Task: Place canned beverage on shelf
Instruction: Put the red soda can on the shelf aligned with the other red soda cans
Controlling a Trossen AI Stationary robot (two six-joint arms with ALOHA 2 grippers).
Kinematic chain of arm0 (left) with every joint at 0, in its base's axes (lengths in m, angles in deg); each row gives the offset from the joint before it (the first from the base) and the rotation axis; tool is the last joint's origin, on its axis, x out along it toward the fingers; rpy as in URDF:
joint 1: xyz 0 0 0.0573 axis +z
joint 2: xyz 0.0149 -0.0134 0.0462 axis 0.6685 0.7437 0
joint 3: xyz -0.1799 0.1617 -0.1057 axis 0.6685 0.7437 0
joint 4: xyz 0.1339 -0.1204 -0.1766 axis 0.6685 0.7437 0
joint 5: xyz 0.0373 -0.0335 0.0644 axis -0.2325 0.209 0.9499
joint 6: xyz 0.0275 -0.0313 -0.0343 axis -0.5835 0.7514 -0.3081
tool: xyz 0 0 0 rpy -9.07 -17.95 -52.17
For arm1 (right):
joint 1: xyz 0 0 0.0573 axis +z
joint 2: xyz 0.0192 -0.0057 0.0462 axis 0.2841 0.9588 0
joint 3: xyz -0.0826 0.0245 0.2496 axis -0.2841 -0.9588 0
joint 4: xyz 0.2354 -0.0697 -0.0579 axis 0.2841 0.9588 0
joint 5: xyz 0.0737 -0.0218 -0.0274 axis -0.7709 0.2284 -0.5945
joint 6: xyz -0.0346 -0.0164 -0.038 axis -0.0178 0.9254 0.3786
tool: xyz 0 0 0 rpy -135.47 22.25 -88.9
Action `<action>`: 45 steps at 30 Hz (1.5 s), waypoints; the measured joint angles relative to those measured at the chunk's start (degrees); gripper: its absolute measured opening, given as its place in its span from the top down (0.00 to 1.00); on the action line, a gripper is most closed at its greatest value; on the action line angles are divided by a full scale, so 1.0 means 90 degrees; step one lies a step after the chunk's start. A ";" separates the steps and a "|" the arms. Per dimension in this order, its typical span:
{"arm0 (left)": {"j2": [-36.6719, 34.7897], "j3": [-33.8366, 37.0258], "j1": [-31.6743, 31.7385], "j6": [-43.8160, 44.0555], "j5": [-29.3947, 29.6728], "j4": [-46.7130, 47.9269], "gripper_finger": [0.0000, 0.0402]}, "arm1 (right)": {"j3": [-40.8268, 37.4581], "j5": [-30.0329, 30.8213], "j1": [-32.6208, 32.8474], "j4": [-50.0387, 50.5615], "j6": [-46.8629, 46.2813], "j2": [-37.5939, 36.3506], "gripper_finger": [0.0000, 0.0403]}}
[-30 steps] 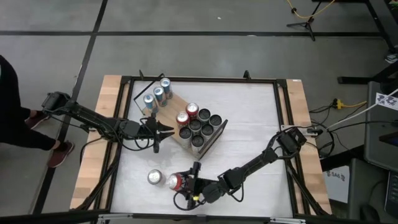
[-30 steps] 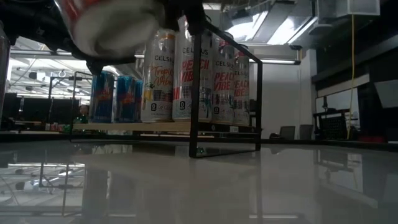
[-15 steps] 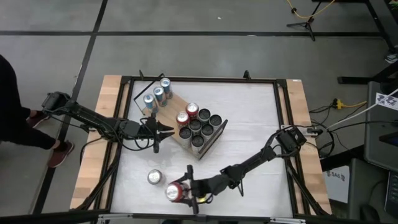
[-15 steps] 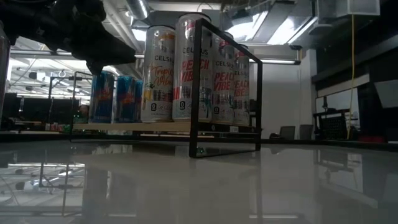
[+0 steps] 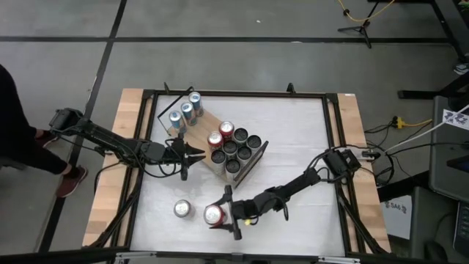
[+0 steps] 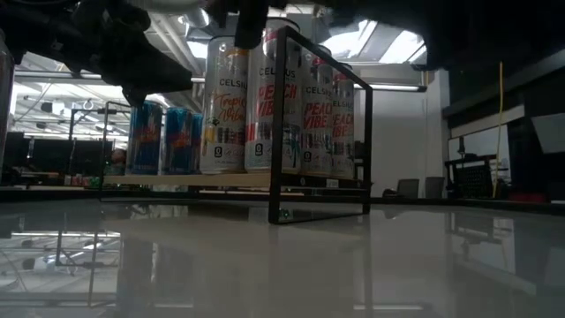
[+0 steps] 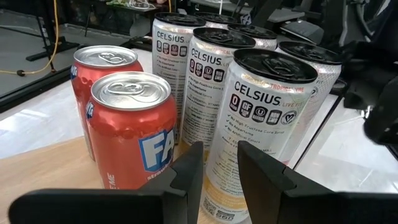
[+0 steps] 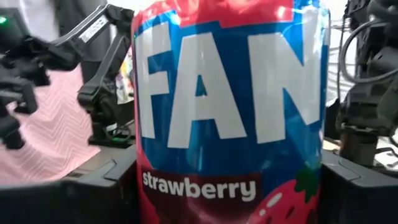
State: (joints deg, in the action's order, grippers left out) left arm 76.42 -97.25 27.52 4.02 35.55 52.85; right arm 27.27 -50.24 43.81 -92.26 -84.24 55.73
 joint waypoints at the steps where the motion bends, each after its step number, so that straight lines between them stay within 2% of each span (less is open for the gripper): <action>1: 0.0000 0.0002 0.0000 0.0000 0.0001 -0.0002 0.77 | -0.0069 -0.0065 -0.0032 -0.0052 0.0000 0.0000 0.29; 7: 0.0000 0.0000 0.0000 0.0000 0.0000 0.0000 0.77 | -0.0371 -0.0374 -0.0210 -0.0068 -0.0082 0.0000 0.29; 15: -0.0001 0.0000 0.0000 0.0000 0.0001 0.0000 0.77 | -0.0728 -0.0458 -0.0433 -0.0426 -0.0096 -0.0009 0.29; 24: 0.0000 0.0000 0.0000 0.0000 -0.0001 0.0017 0.77 | -0.0733 -0.0592 -0.0485 -0.0515 -0.0105 -0.0012 0.29; 29: 0.0000 0.0000 0.0000 0.0000 -0.0001 0.0016 0.77 | -0.0736 -0.0998 -0.0445 -0.0513 -0.0177 -0.0012 0.29; 45: 0.0000 0.0000 0.0000 0.0000 -0.0001 0.0017 0.77 | -0.0665 -0.1548 -0.0365 -0.0517 -0.0102 -0.0010 0.27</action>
State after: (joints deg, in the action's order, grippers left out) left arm 76.42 -97.25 27.52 4.02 35.54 53.00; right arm 21.29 -64.18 40.52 -96.92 -85.15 55.64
